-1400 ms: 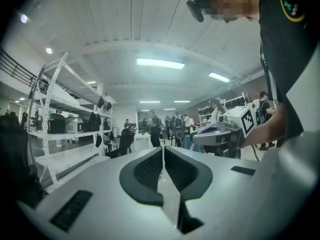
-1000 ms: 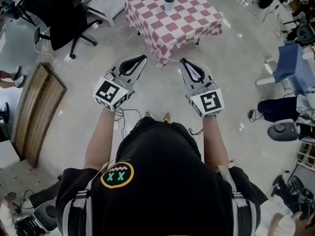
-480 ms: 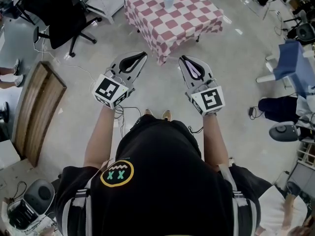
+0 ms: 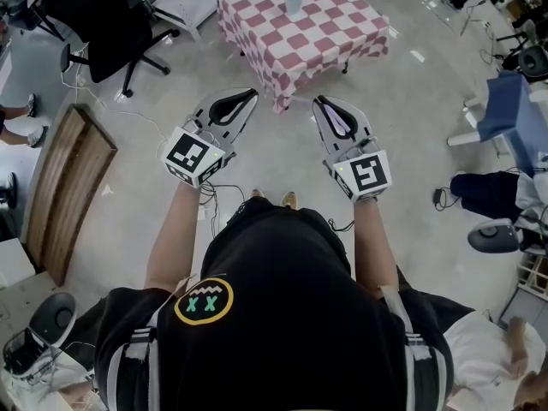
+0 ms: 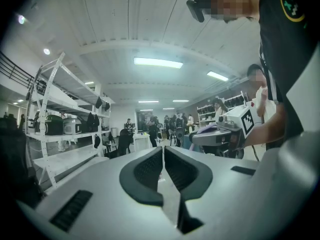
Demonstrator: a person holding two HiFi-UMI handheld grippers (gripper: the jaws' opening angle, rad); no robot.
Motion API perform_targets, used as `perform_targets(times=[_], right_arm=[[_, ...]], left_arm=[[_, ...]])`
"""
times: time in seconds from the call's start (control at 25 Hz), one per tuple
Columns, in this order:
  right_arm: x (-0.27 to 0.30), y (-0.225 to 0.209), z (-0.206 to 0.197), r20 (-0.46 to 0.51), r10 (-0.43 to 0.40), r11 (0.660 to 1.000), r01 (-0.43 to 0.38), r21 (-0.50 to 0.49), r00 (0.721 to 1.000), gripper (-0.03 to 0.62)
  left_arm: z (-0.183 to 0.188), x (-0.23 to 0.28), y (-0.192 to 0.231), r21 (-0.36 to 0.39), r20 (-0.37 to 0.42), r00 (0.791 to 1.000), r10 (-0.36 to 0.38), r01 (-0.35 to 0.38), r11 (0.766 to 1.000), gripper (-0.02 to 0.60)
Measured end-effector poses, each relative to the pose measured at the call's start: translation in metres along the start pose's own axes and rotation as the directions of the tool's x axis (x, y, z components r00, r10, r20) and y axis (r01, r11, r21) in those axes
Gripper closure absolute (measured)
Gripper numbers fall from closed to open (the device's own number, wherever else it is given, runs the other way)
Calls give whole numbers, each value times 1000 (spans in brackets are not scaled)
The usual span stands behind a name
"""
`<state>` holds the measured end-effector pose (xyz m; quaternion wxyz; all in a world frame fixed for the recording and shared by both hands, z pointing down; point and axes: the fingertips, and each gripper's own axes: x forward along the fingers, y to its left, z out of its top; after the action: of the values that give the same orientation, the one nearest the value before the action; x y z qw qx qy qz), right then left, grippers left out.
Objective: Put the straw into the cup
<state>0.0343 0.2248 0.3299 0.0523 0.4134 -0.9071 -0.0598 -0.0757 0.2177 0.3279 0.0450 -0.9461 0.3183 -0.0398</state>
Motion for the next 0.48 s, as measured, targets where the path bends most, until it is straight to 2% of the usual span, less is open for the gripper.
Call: perform_targets(times=[0.48], right_arm=[[-27, -8, -6, 15, 42, 999, -42, -7, 999, 542]], left_arm=[[4, 14, -36, 23, -4, 1000, 29, -29, 999, 552]])
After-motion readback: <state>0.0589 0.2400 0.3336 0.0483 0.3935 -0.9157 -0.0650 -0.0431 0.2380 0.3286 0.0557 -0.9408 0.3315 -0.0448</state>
